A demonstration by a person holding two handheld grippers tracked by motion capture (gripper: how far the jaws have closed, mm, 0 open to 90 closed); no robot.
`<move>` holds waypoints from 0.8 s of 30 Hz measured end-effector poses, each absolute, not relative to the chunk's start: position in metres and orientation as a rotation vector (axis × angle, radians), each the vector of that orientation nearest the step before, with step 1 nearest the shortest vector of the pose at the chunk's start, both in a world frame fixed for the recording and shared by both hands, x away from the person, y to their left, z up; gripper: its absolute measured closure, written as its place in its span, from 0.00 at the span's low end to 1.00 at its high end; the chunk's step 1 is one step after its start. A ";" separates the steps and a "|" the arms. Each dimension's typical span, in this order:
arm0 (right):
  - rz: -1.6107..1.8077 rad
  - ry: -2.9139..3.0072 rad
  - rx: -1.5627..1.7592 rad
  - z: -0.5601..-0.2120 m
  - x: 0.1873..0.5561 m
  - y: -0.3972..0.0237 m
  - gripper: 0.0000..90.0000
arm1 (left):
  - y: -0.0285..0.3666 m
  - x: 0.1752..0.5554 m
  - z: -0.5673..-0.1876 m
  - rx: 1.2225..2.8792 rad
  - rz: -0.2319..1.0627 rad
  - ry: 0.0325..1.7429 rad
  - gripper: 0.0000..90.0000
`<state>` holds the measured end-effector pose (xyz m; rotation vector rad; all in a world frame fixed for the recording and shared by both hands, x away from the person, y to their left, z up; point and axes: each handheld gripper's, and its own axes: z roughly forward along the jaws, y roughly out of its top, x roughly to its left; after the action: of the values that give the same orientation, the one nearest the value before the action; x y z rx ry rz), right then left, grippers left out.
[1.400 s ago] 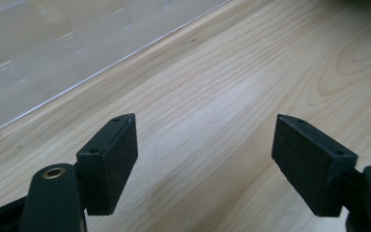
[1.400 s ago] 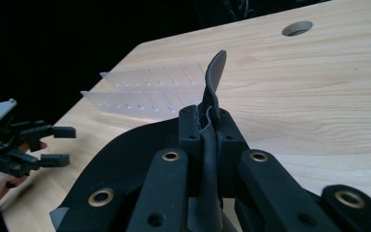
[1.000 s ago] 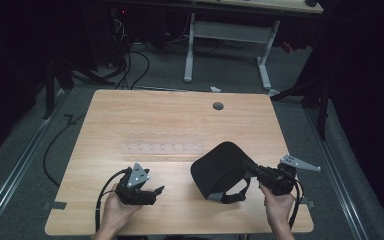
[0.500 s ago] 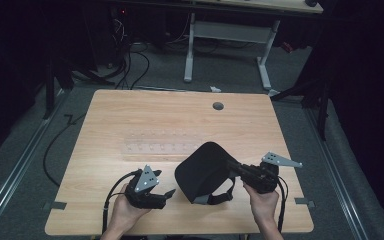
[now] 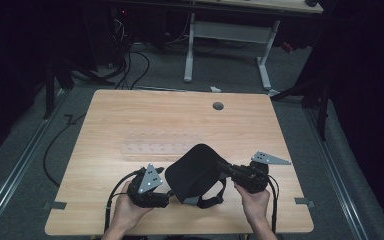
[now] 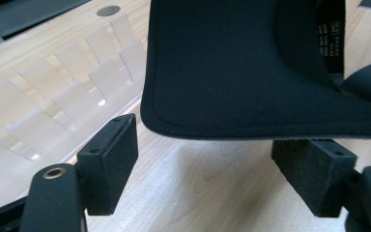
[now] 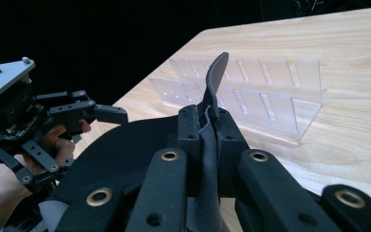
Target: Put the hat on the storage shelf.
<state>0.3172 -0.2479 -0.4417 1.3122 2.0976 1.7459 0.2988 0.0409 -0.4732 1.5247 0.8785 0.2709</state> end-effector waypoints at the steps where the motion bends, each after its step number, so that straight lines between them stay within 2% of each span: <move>1: 1.745 2.102 1.314 -0.442 0.318 -0.247 0.95 | 0.040 0.299 -0.474 1.531 0.265 0.876 0.29; 7: 1.742 2.117 1.308 -0.439 0.317 -0.244 0.94 | 0.038 0.299 -0.477 1.548 0.292 0.874 0.30; 14: 1.778 2.139 1.264 -0.437 0.318 -0.241 0.94 | 0.039 0.299 -0.476 1.572 0.342 0.847 0.39; 17: 1.806 2.142 1.272 -0.437 0.321 -0.240 0.94 | 0.040 0.298 -0.475 1.570 0.324 0.843 0.47; 24: 1.814 2.176 1.259 -0.438 0.322 -0.236 0.94 | 0.043 0.302 -0.472 1.596 0.323 0.866 0.50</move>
<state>0.3220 -0.2357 -0.4381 1.2586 2.1756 1.8139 0.3024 0.0430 -0.4720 1.5956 0.8657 0.3230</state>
